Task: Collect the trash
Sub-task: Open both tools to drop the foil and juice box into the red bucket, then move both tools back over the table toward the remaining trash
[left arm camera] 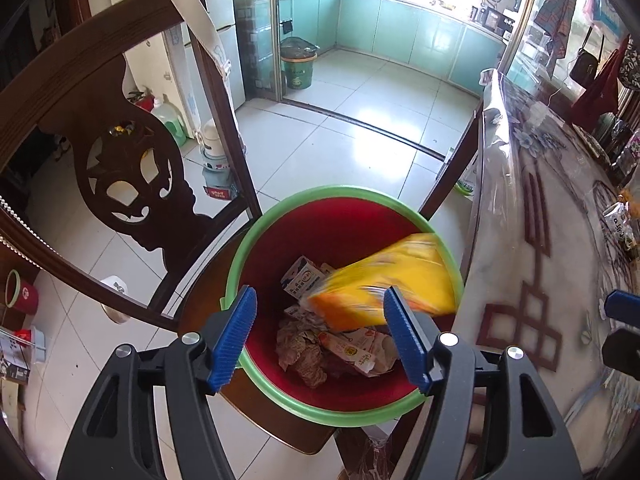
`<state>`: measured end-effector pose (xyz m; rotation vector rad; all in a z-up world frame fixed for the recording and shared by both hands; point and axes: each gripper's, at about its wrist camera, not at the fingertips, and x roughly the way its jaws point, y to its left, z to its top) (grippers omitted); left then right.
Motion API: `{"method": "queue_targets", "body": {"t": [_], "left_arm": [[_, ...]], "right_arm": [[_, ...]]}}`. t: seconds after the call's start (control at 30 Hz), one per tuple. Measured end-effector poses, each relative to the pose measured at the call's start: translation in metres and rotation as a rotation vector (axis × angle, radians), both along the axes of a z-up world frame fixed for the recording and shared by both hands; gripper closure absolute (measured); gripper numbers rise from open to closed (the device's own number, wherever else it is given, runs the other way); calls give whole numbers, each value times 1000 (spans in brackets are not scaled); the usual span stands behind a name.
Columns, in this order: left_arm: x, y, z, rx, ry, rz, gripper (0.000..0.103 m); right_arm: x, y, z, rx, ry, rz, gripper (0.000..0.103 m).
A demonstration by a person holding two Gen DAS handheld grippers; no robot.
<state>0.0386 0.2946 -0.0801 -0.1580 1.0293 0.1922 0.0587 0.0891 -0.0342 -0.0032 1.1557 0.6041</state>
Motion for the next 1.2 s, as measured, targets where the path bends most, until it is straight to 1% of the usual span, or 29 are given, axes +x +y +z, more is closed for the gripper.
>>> {"method": "queue_targets", "body": {"t": [0.07, 0.17, 0.23, 0.33, 0.43, 0.63, 0.73, 0.83, 0.97, 1.13, 1.2], "left_arm": [[-3, -2, 9, 10, -16, -4, 40], [-7, -6, 24, 18, -44, -17, 40], [-11, -12, 37, 28, -68, -30, 40], [-18, -24, 54, 50, -101, -56, 40], [-24, -41, 68, 44, -127, -85, 39], [-34, -87, 88, 26, -161, -168, 38], [-40, -117, 93, 4, -165, -222, 37], [-46, -148, 93, -9, -156, -283, 37], [-55, -184, 89, -50, -136, -342, 36], [-60, -219, 81, -75, -108, -391, 32], [-60, -231, 77, -72, -98, -403, 32]], "right_arm": [[-5, -8, 2, 4, 1, -6, 49], [-15, -29, 8, 16, -9, -23, 45], [-24, -45, 12, 17, -23, -37, 44], [-43, -78, 16, -4, -53, -63, 43], [-64, -121, 16, -52, -74, -112, 42], [-95, -199, 11, -60, -59, -241, 40], [-108, -235, 10, -53, -66, -316, 38], [-114, -264, 9, -49, -74, -386, 37], [-119, -310, 4, -47, -91, -487, 37], [-115, -359, -6, -72, -120, -589, 35], [-104, -377, -12, -69, -123, -641, 35]]}}
